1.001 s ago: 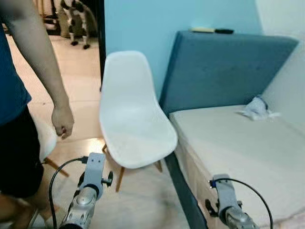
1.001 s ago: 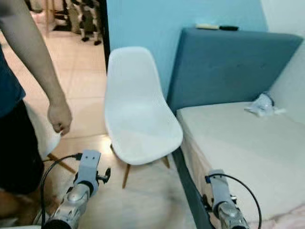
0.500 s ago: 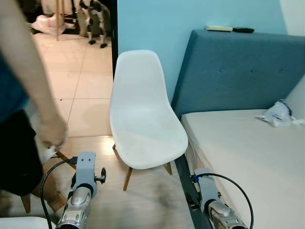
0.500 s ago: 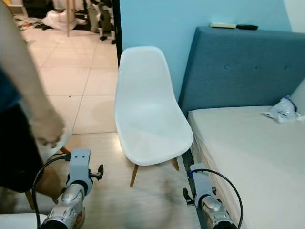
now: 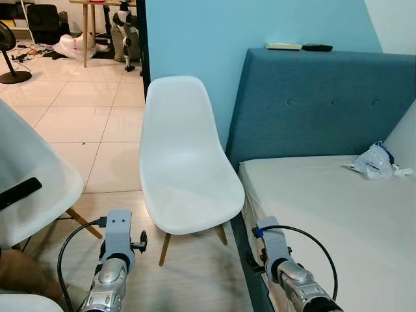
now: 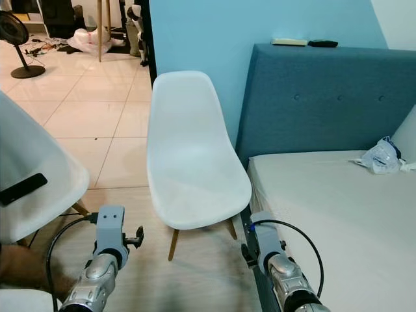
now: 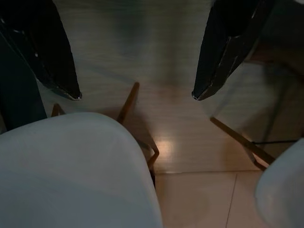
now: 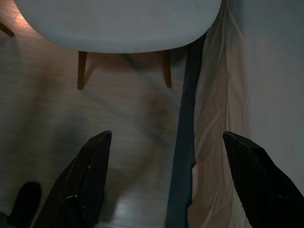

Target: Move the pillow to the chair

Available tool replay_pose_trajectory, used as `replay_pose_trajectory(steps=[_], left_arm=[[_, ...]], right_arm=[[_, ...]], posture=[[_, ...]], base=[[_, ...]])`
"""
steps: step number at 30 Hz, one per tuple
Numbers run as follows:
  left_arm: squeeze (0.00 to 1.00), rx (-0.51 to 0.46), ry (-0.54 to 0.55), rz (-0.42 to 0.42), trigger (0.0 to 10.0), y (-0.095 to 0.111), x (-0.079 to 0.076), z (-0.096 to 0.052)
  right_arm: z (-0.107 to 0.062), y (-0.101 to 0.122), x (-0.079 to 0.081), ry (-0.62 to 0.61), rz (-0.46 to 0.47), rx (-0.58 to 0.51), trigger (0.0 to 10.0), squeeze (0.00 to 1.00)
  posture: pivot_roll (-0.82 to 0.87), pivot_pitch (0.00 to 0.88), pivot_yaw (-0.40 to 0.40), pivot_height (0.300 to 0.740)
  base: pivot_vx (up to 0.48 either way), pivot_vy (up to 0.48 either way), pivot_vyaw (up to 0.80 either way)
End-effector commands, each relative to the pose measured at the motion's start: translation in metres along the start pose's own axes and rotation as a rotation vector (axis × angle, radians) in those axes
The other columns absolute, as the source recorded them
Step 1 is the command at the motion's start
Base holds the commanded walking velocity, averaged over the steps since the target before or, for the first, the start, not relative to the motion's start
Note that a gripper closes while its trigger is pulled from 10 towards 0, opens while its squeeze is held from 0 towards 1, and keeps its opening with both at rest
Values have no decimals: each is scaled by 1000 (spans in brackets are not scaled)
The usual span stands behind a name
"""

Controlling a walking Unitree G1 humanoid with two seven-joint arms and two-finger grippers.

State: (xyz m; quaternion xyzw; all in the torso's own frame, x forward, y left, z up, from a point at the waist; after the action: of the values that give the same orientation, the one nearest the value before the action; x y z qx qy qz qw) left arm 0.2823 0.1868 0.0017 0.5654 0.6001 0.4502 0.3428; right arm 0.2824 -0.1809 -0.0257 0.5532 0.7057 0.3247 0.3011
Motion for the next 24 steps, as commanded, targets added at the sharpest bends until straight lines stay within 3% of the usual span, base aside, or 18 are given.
replay_pose_trajectory(steps=[1, 9, 16, 24], left_arm=[[0, 1, 10, 12, 10000, -3, 3, -3], [0, 5, 8, 25, 10000, -5, 3, -5], [0, 27, -33, 62, 10000, -7, -5, -4], [0, 21, -32, 69, 10000, -2, -5, -1]], right_arm=[[2, 6, 4, 19, -14, -16, 10000, 0], [2, 7, 10, 51, 14, -29, 10000, 0], [2, 2, 9, 37, 99, -17, 10000, 0], [3, 8, 11, 47, 127, -41, 10000, 0]], posture=[[-8, 51, -106, 740], [-2, 68, -112, 740], [2, 76, -115, 740], [3, 80, -112, 706]], base=[[0, 0, 0], [0, 0, 0], [0, 0, 0], [0, 0, 0]])
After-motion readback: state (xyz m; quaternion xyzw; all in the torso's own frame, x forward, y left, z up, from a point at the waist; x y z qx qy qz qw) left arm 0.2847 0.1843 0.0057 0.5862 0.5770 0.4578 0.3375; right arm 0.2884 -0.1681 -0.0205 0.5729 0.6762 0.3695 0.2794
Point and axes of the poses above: a point about 5 cm out from each wrist's last joint towards the gripper, its own z axis pointing out of the wrist towards the gripper, its own y axis along the axis of the wrist's last joint, x = y × z, the point moved 1 cm from there along z, pointing out of the wrist towards the gripper, and after that the axes turned 3 degrees about z, right-handed, at the moved point
